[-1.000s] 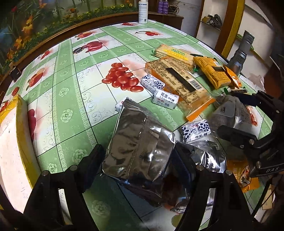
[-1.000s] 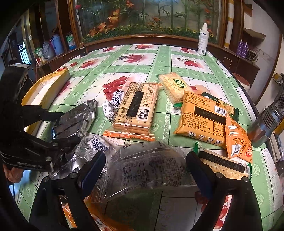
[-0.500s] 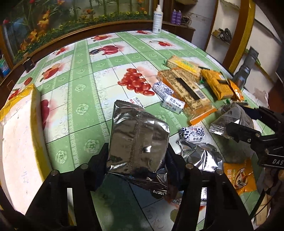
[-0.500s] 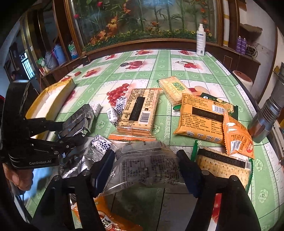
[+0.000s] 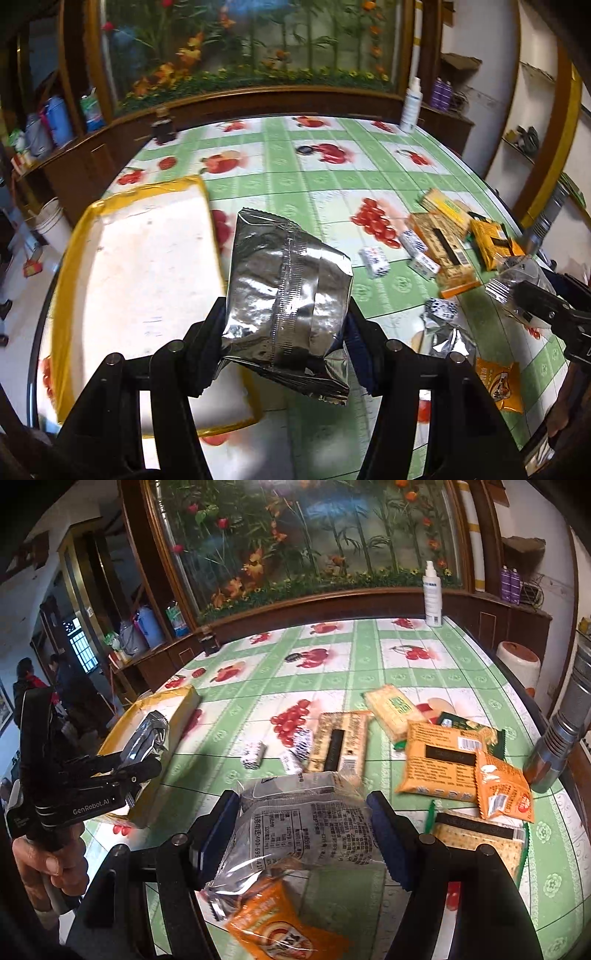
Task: Organize snacks
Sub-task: 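Carry both packets over the yellow-rimmed tray and open both tools to drop them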
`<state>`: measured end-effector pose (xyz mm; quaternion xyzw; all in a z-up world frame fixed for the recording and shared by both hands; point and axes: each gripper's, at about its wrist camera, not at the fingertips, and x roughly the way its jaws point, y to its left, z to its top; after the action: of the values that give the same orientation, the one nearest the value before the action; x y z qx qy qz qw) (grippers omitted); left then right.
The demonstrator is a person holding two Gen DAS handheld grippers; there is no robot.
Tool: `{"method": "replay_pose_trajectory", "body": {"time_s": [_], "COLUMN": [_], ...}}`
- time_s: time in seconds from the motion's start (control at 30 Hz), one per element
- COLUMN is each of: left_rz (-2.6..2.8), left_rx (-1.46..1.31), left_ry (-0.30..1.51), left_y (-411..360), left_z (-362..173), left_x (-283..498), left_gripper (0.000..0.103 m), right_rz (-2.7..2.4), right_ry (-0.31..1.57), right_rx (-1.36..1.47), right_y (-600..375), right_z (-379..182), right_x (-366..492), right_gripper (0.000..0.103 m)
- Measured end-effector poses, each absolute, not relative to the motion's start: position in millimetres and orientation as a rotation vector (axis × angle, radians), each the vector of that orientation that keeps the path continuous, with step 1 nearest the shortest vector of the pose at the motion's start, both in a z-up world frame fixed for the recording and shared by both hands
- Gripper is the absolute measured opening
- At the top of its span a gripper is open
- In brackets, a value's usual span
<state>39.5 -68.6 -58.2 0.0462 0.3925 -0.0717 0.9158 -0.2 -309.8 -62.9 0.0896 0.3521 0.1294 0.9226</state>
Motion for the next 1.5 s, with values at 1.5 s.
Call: {"method": "replay_pose_trajectory", "body": {"time_s": [1.5], "left_rz": [0.300], "left_rx": [-0.054], "left_ry": [0.828], "left_y": [105.9], "left_z": [-85.2], "left_x": [31.2], "left_gripper": [0.059], "right_rz": [0.762], "right_ry": [0.734], "right_rx": [-0.006], "right_y": [-53.7], "right_z": [-57.2], "right_x": [46.7], "right_gripper": [0.072]}}
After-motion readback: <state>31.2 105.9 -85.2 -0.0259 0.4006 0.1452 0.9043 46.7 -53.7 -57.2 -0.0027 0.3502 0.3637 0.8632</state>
